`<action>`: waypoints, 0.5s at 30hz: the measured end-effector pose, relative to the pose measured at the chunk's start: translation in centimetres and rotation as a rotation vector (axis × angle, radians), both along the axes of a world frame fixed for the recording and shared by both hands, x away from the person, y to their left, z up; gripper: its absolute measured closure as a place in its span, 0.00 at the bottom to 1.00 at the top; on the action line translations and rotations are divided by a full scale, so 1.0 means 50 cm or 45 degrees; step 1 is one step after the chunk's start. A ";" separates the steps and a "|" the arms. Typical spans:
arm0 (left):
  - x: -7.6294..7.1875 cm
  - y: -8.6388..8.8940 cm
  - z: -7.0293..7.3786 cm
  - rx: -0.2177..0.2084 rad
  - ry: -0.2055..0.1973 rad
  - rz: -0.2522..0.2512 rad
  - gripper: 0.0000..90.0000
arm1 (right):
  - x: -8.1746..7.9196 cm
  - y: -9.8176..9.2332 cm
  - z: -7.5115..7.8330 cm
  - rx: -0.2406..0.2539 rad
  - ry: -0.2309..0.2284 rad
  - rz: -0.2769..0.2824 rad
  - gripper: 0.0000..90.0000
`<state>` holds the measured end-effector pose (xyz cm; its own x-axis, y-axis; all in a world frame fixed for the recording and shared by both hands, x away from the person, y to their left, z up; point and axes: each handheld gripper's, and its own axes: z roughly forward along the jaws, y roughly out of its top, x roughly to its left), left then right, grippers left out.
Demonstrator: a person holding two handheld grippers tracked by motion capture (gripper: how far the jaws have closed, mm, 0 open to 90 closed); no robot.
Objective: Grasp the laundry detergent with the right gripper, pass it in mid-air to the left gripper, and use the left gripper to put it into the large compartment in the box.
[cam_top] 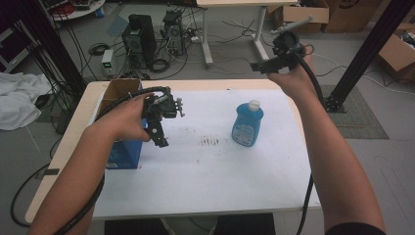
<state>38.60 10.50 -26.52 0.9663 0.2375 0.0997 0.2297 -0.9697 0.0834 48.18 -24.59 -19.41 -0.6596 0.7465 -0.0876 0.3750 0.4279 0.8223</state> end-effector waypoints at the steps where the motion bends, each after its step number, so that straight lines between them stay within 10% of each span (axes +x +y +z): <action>1: -0.002 -0.001 0.002 -0.002 -0.001 -0.003 0.00 | -0.010 -0.013 -0.005 0.025 -0.006 0.008 0.00; 15: -0.012 -0.005 0.006 -0.016 -0.013 -0.027 0.00 | -0.173 -0.190 -0.114 0.256 -0.115 0.042 0.00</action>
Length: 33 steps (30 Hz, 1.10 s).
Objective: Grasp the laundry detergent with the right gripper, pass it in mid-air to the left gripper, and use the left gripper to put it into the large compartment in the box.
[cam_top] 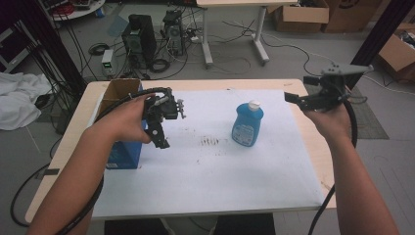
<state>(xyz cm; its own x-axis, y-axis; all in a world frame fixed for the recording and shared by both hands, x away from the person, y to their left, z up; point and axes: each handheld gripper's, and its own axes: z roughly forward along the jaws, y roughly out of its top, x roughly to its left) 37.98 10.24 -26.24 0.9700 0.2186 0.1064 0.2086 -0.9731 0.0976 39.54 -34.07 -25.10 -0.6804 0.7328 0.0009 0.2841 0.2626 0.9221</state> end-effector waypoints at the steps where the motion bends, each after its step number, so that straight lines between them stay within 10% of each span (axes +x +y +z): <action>1: 0.000 0.000 0.000 0.001 -0.002 -0.002 0.00 | -0.008 -0.009 -0.011 0.013 -0.007 0.000 0.00; 17: -0.004 0.009 -0.008 0.003 0.009 0.008 0.00 | -0.015 -0.002 -0.217 0.058 0.019 0.143 0.00; 33: -0.004 0.026 -0.023 0.003 0.033 0.033 0.00 | 0.015 0.089 -0.300 0.015 0.063 0.245 0.00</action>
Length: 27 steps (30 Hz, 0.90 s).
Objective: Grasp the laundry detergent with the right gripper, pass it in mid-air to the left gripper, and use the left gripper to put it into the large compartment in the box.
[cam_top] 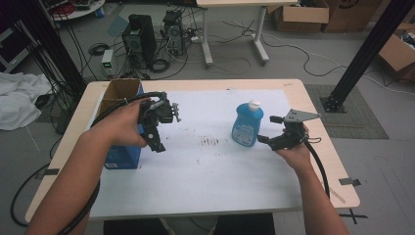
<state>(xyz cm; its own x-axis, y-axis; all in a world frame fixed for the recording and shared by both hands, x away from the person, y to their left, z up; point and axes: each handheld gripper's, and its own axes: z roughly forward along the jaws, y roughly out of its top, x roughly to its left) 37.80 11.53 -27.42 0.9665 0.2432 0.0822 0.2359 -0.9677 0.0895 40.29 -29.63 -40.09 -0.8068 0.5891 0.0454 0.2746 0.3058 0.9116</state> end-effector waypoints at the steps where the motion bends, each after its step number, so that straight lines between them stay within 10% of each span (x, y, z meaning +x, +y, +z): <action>1: 0.000 0.001 0.000 -0.004 0.000 -0.001 0.00 | 0.002 0.002 -0.004 0.002 0.003 -0.001 0.00; 27: -0.004 0.014 -0.005 0.004 0.003 0.015 0.00 | 0.047 0.073 -0.055 0.039 0.025 0.000 0.00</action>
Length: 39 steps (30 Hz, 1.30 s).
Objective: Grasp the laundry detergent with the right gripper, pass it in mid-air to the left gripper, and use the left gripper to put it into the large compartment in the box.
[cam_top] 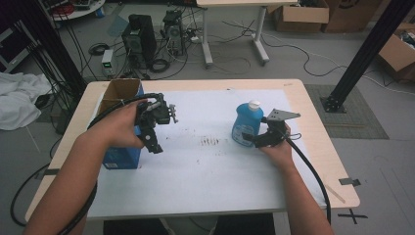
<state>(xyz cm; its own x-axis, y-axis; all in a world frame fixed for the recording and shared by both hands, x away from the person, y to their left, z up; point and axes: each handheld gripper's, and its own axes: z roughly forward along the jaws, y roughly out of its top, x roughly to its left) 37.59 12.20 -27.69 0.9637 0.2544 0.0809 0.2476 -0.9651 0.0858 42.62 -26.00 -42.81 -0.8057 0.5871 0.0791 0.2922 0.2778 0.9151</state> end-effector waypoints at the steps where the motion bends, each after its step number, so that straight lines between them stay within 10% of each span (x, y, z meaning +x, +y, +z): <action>1: 0.000 0.000 -0.001 0.000 -0.001 0.000 0.00 | 0.000 0.000 -0.001 0.000 -0.002 -0.003 0.00; 39: 0.006 -0.007 -0.005 0.008 -0.003 0.001 0.00 | 0.006 0.013 -0.008 0.061 -0.018 0.063 0.28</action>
<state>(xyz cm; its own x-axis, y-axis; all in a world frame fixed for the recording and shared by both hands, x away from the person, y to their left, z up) 37.87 11.86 -27.93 0.9633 0.2548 0.0846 0.2483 -0.9653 0.0806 42.95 -25.38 -43.23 -0.8349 0.5422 0.0948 0.2663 0.2471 0.9317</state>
